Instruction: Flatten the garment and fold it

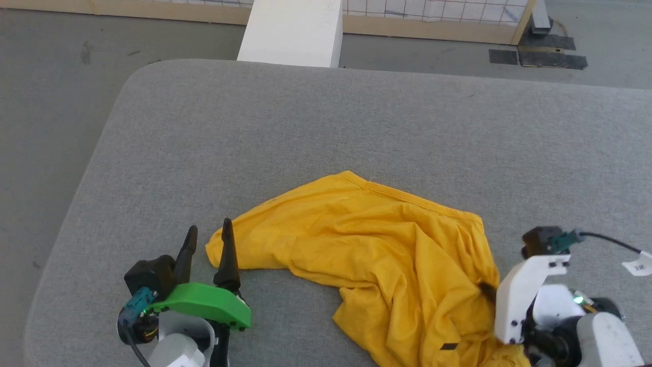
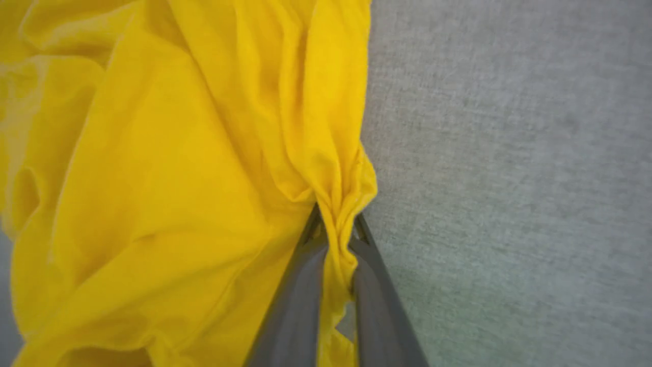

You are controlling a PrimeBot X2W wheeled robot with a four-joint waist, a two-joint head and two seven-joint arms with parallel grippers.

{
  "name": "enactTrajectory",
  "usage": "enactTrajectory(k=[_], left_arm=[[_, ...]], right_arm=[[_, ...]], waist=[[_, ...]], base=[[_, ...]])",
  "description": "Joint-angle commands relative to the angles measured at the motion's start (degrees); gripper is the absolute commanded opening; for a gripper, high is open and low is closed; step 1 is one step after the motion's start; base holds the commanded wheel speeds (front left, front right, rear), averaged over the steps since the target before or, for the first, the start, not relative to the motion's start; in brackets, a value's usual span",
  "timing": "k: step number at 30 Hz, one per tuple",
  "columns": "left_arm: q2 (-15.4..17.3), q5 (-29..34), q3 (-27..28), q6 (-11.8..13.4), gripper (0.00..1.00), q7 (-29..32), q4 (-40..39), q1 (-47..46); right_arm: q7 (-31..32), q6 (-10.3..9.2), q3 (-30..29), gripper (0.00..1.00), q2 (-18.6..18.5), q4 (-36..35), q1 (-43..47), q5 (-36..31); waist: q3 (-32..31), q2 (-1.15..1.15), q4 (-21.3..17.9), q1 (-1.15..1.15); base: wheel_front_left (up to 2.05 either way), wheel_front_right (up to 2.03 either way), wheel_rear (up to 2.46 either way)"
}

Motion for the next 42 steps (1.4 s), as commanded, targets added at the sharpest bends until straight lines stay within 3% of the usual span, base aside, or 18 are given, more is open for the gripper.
enactTrajectory(k=[1, 8, 15, 16, 17, 24, 28, 33, 38, 42], left_arm=[[-0.4, 0.8, 0.1, -0.4, 1.0, -0.3, 0.2, -0.9], [-1.2, 1.1, 0.0, -1.4, 1.0, -0.3, 0.6, -1.8], [-1.9, 1.6, 0.0, -2.1, 1.0, -0.3, 1.2, -3.0], [-1.9, 1.6, 0.0, -2.2, 1.0, -0.3, 1.3, -3.1], [-2.0, 1.6, 0.0, -2.3, 1.0, -0.3, 1.4, -3.2], [-2.4, 2.0, 0.7, -2.6, 1.0, -0.3, 1.9, -3.2], [-2.3, 2.1, 1.1, -2.6, 1.0, -0.3, 2.2, -2.8], [-1.8, 2.5, 0.9, -2.0, 1.0, 0.9, 2.9, -4.7], [-0.9, 3.1, -0.1, -0.8, 1.0, 7.4, 5.6, -8.9], [1.3, 3.7, -1.2, 1.6, 1.0, 18.5, 9.2, -12.6]], right_arm=[[0.0, -0.11, -1.9, 0.0, 0.0, -0.5, -1.7, -3.5], [-5.3, -0.11, -8.3, 0.0, -6.1, -3.5, -11.7, -16.7], [-10.1, -0.11, -10.4, 0.02, -11.1, 8.7, -20.0, -19.8], [-10.8, -0.11, -10.7, 0.91, -11.3, 10.3, -20.6, -19.9], [-11.6, -0.11, -11.7, 1.0, -11.2, 12.1, -21.3, -20.1], [-22.8, -0.11, -18.3, 1.0, -5.8, 13.1, -19.6, -18.5], [-30.2, -0.11, -17.3, 1.0, -2.7, 9.3, -13.5, -15.7], [-38.5, -0.11, -11.9, 1.0, -0.8, 2.4, -4.6, -11.1], [-41.8, -0.11, -7.5, 1.0, -0.1, -2.7, 2.1, -7.3], [-42.6, -0.11, -4.1, 1.0, 0.0, -4.9, 5.2, -3.3]], waist=[[0.0, 0.0, 0.3, 0.0], [1.1, 0.0, 1.8, 0.0], [3.3, 0.0, 2.8, 0.0], [3.6, 0.0, 2.9, 0.0], [3.7, 0.0, 2.9, 0.0], [2.8, 0.0, 1.8, 0.0], [1.1, 0.0, -0.1, 0.0], [-0.5, 0.0, -3.1, 0.0], [-0.9, 0.0, -6.0, 0.0], [-0.3, 0.0, -9.1, 0.0]], base=[[0.0, 0.0, 0.0], [0.0, 0.0, 0.0], [0.0, 0.0, 0.0], [0.0, 0.0, 0.0], [0.0, 0.0, 0.0], [0.0, 0.0, 0.0], [0.0, 0.0, 0.0], [0.0, 0.0, 0.0], [0.0, 0.0, 0.0], [0.0, 0.0, 0.0]])
